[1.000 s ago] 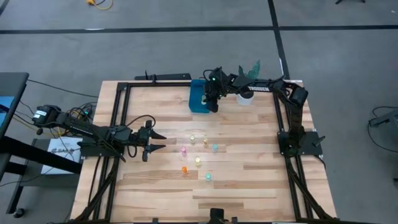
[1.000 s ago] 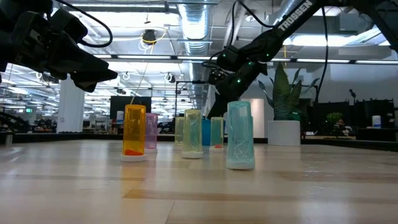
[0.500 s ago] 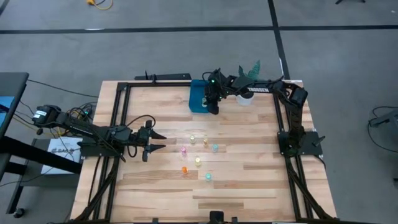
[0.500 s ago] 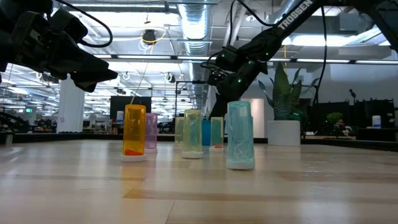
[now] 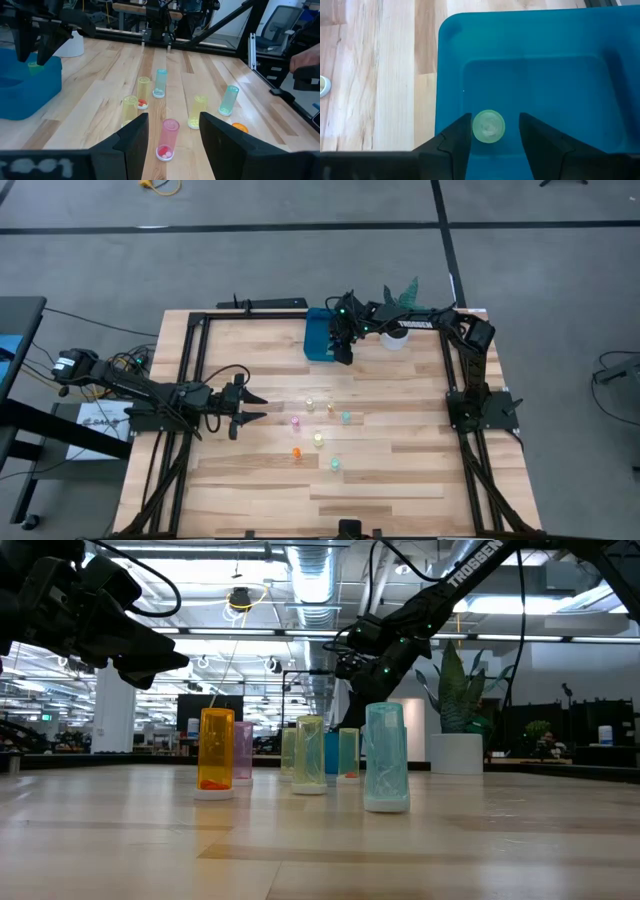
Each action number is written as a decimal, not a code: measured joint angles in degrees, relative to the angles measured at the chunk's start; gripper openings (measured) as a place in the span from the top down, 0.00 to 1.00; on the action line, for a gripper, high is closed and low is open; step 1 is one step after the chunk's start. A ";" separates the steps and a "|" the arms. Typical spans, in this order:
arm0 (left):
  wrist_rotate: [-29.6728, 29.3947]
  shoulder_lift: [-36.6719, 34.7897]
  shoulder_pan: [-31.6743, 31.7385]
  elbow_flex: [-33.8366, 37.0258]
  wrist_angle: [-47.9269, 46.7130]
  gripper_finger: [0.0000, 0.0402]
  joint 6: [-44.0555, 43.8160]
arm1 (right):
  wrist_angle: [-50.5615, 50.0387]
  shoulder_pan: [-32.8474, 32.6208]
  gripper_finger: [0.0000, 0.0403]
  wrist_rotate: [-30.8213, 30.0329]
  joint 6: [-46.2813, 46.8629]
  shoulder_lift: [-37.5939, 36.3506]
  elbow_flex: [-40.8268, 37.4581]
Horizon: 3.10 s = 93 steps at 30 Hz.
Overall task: Pick and place pill bottles into a basket
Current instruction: Put the yellow pill bottle into the blue container, then put the pink pill bottle into the blue container
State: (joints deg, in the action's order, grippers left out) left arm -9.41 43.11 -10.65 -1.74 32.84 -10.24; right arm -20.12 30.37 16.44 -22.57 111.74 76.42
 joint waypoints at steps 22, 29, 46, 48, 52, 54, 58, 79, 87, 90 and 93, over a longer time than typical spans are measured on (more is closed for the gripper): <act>2.84 -0.02 0.00 0.00 -0.50 0.59 -0.11 | -4.19 0.13 0.57 -4.56 -1.80 -0.52 3.75; 2.97 -0.02 0.00 0.00 -0.61 0.59 0.05 | -15.79 -0.45 0.57 -4.38 -3.42 -0.59 12.83; 8.73 1.58 0.02 -8.72 -16.22 0.59 5.98 | -37.33 -3.32 0.64 7.80 4.04 -1.81 21.97; 8.76 2.73 0.01 -10.34 -17.93 0.59 7.05 | -37.32 -3.90 0.66 7.76 4.73 -2.01 21.97; 7.39 5.77 0.02 -12.23 -20.72 0.59 8.55 | -39.12 -5.23 0.68 7.88 6.04 -2.29 21.97; 6.93 7.63 0.40 -12.93 -20.48 0.59 8.56 | -41.89 -5.87 0.69 7.88 6.04 -3.14 21.97; 8.31 11.62 2.04 -13.99 -19.19 0.59 8.60 | -43.87 -7.05 0.69 9.12 7.18 -6.66 20.73; 13.50 20.79 3.97 -21.81 -21.55 0.59 11.61 | -3.60 -25.71 0.69 -20.64 31.21 -54.90 -31.39; 12.83 20.79 6.61 -21.81 -23.42 0.55 13.98 | 9.09 -30.41 0.70 -23.93 33.68 -55.73 -39.98; 12.81 20.79 7.72 -21.81 -23.20 0.52 15.38 | 9.57 -31.19 0.70 -25.47 33.14 -54.13 -40.30; 12.81 20.79 8.64 -21.81 -23.32 0.50 15.79 | 10.10 -31.17 0.70 -25.88 33.14 -52.92 -40.30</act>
State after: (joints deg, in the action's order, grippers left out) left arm 3.40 63.90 -2.01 -23.55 9.52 5.55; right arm -10.02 -0.80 -9.44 10.57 58.82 36.12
